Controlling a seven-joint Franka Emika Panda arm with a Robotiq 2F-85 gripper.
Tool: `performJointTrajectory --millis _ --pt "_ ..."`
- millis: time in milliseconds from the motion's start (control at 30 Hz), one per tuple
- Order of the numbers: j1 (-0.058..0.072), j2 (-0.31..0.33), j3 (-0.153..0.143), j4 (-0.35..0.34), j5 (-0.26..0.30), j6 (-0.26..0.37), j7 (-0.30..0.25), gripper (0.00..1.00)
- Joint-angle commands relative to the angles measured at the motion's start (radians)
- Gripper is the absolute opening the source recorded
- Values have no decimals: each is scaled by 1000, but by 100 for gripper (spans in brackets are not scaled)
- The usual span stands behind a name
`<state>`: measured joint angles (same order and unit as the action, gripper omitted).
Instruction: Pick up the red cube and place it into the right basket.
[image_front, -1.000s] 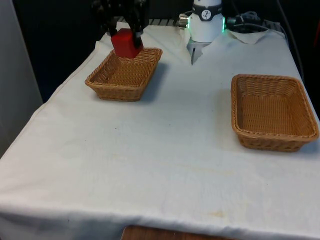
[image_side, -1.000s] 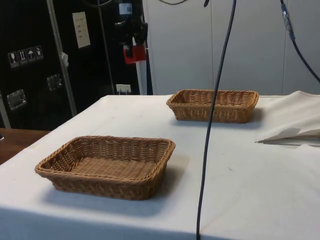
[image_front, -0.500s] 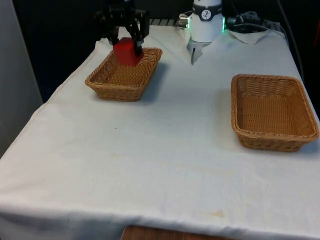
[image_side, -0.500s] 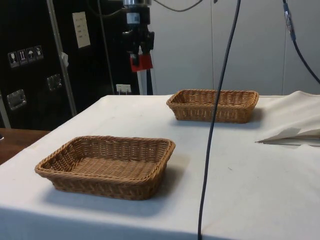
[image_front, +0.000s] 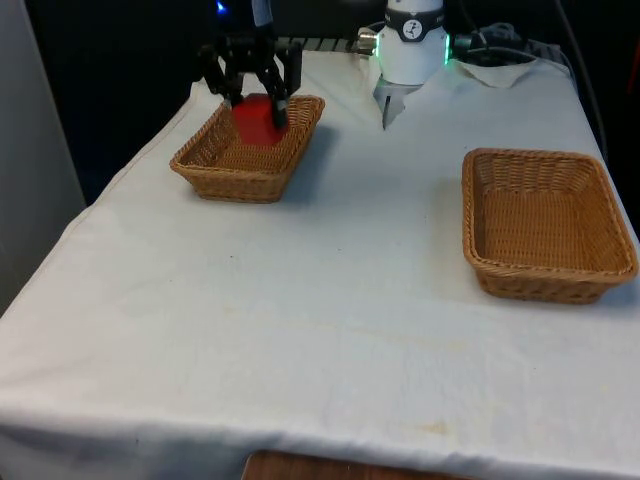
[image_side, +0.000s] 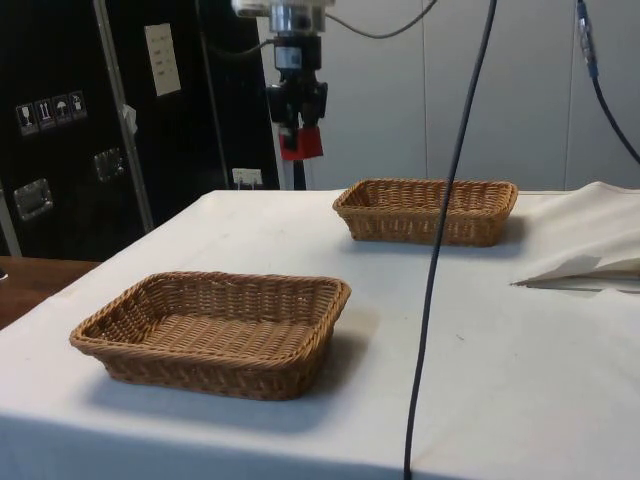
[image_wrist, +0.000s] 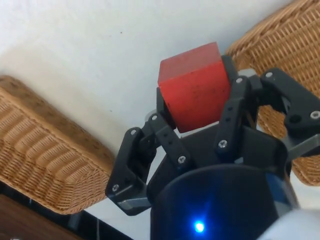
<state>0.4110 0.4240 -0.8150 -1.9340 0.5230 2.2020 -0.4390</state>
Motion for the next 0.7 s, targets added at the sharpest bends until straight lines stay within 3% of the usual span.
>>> performJointTrajectory --millis 0,133,167,200,333,433,467,667 --pt "7 -21 -1 -41 4 42 -13 7" --pt "6 -37 6 -89 4 88 -27 7" --pt "0 -28 10 -80 0 74 -22 7" --pt "5 -46 9 -113 6 111 -36 7" --pt "2 -68 15 -170 9 161 -57 7" --pt "0 -63 15 -169 1 152 -52 7" --pt "0 -80 17 -203 11 191 -70 7" --pt "-5 -104 17 -275 21 257 -107 7"
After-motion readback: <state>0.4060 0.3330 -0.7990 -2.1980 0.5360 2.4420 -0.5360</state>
